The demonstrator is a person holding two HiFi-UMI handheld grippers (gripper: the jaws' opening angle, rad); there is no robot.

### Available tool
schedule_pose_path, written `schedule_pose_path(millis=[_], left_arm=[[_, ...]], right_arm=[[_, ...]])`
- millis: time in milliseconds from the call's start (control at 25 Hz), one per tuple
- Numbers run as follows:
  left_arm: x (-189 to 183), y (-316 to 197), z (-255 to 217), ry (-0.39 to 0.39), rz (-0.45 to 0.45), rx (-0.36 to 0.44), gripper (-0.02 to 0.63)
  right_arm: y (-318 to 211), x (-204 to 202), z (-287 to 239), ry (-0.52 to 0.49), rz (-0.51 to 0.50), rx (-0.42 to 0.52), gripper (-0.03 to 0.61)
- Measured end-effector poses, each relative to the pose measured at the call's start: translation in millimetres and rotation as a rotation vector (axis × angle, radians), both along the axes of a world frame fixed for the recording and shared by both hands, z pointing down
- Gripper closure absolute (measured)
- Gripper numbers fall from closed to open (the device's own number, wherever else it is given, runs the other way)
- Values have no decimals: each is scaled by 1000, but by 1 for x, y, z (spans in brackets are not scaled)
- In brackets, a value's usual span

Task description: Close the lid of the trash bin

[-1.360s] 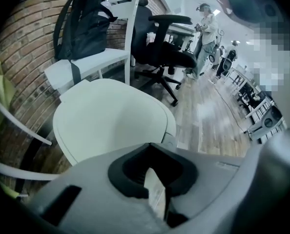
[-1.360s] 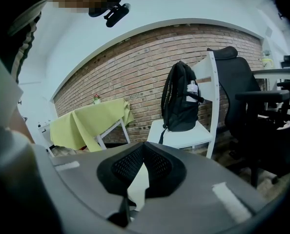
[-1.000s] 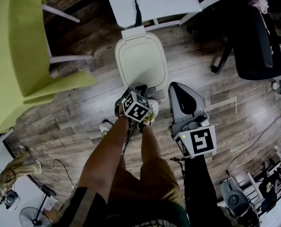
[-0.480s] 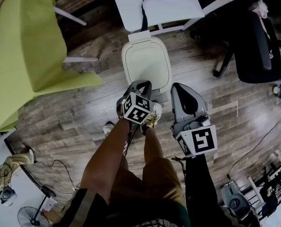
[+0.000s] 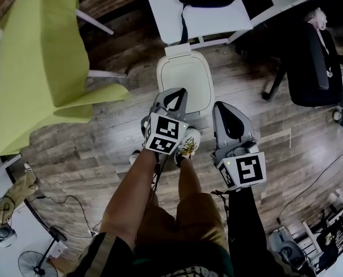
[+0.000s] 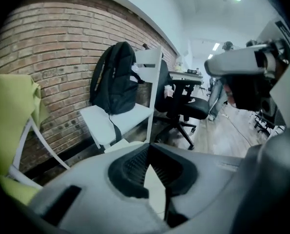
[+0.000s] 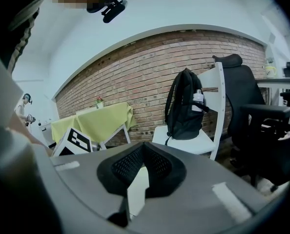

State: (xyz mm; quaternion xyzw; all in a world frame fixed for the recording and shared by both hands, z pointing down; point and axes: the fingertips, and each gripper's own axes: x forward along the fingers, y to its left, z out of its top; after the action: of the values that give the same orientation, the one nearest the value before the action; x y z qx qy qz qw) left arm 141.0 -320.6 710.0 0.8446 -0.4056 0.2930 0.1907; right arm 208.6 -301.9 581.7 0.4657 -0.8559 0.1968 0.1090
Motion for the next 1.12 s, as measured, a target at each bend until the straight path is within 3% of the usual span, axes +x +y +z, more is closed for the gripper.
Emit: schedule_pose_path(millis=[240,440,1120], left_arm=[[-7,-14,-67,102,-44,127,606],[-16,-18,-117,135,-67,217,606],[-41,-7,-284,229,-116,394,606]], right_arm=[[-3,1,-9,9,6,16,565],[-5,-2,-21,20,-2,37,565],[7,-22,-115,21,-16,93,565]])
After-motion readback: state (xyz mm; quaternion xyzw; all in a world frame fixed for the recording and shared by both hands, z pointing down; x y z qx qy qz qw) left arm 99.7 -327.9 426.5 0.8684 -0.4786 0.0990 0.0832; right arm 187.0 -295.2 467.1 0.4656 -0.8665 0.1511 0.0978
